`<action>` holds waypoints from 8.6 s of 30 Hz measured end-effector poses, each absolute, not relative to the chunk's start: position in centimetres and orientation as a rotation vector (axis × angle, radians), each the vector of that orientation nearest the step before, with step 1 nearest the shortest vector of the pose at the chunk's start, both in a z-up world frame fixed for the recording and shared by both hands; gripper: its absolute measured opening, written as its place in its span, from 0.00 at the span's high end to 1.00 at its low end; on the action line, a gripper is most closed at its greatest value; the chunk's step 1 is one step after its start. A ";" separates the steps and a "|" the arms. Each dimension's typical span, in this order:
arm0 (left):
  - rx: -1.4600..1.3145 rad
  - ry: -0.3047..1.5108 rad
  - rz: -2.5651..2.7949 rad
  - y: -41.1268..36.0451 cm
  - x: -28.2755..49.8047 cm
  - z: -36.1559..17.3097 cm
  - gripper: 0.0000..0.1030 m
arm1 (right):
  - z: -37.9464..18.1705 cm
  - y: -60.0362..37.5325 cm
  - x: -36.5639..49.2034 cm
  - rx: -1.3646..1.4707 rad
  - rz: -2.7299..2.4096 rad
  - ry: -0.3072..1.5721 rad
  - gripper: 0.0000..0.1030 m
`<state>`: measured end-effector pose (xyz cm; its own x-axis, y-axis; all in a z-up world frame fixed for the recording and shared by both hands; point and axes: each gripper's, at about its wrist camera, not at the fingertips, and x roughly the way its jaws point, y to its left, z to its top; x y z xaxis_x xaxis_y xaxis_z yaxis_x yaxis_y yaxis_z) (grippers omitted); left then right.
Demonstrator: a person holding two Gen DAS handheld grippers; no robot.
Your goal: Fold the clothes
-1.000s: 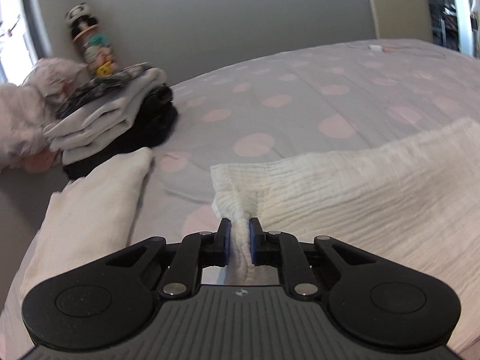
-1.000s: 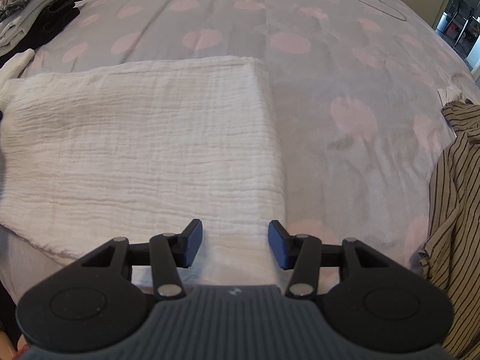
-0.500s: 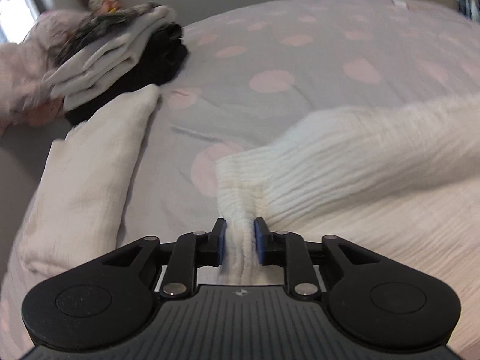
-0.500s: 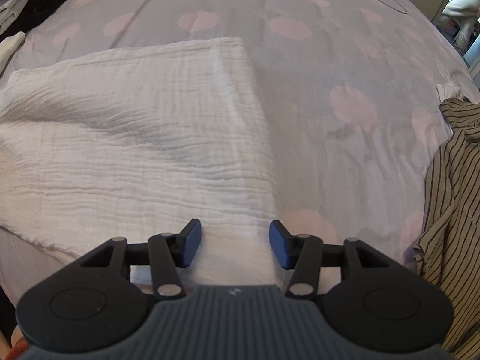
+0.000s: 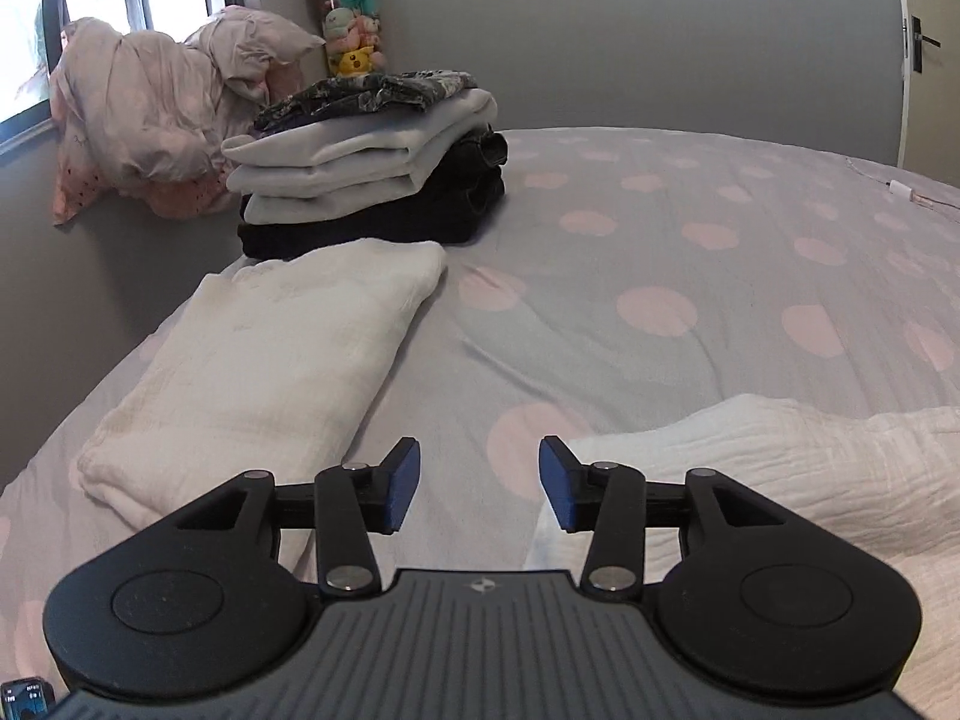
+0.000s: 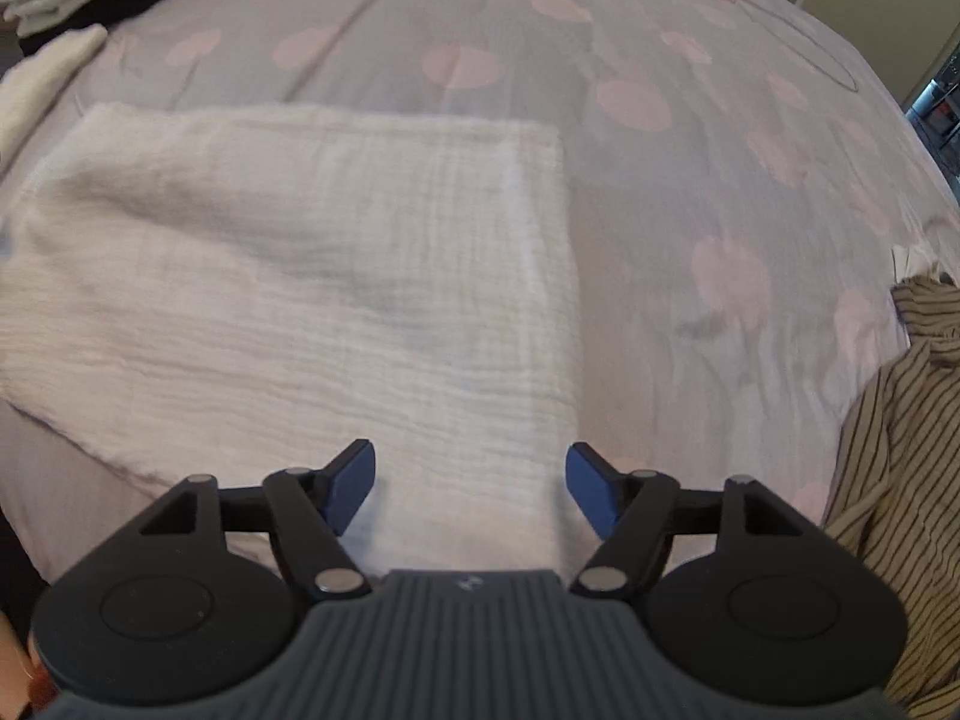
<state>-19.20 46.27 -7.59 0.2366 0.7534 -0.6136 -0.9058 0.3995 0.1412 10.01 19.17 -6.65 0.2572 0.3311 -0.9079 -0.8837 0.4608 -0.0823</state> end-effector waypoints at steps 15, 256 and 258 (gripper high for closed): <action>-0.403 0.683 1.026 48.9 -19.0 -8.3 0.50 | -7.6 23.2 16.7 -0.372 0.748 1.029 0.29; -0.899 0.701 0.861 52.6 -24.9 -10.9 0.38 | -9.3 31.8 1.1 -0.383 1.175 0.874 0.53; -0.962 0.689 0.836 53.7 -25.5 -11.4 0.38 | -9.1 31.8 1.5 -0.383 1.177 0.881 0.51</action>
